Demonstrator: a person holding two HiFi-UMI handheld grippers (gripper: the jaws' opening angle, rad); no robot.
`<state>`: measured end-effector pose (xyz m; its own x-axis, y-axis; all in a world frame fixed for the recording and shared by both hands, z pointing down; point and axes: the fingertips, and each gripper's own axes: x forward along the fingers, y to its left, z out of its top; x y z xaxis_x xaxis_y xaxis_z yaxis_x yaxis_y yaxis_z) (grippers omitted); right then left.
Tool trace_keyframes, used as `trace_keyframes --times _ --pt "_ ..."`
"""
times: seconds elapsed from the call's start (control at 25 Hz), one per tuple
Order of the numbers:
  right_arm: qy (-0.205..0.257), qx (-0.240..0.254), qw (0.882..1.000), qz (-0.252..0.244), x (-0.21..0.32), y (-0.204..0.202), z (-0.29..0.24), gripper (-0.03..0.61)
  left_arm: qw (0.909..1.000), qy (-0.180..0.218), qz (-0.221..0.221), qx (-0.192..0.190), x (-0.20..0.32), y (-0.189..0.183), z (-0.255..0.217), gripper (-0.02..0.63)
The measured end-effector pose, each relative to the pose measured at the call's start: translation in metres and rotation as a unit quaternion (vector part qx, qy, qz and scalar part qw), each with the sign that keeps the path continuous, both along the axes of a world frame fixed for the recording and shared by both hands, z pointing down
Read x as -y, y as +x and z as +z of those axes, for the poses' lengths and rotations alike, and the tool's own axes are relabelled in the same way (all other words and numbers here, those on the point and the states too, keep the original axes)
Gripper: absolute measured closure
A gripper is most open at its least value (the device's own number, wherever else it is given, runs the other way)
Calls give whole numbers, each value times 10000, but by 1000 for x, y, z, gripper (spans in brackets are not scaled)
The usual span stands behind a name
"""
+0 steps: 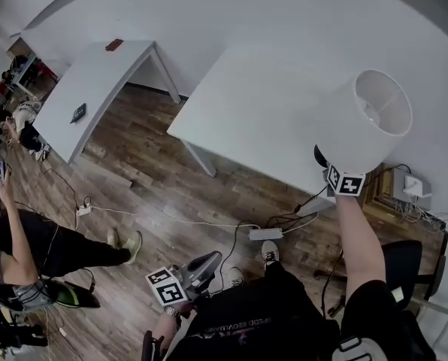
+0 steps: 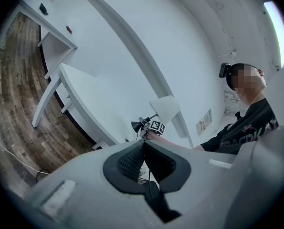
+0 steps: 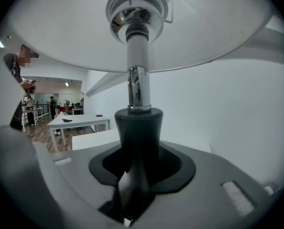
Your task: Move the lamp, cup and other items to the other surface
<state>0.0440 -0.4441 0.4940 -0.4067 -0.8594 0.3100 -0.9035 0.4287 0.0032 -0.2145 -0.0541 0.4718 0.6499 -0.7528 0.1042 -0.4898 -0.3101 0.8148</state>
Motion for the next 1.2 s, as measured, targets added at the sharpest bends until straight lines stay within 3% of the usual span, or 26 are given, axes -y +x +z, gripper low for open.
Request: trace_keyframes --times 0.28,0.6,0.88,1.04,1.2 --pt "202 -121 9973 702 -57 60 -33 433 9969 197 741 -200 -7 6 -5 618" --pt "405 -274 9862 1584 -137 137 -70 433 9863 441 1561 -303 -24 21 -13 618" --pt "458 -439 9712 2296 -203 200 -85 433 9732 378 2225 -449 -41 42 -7 617" --pt "399 -483 9541 2928 -261 250 -89 433 9596 315 2753 -491 -49 60 -10 617" --pt "442 -419 9409 3331 -292 293 -88 433 9531 372 2974 -426 -52 78 -10 618"
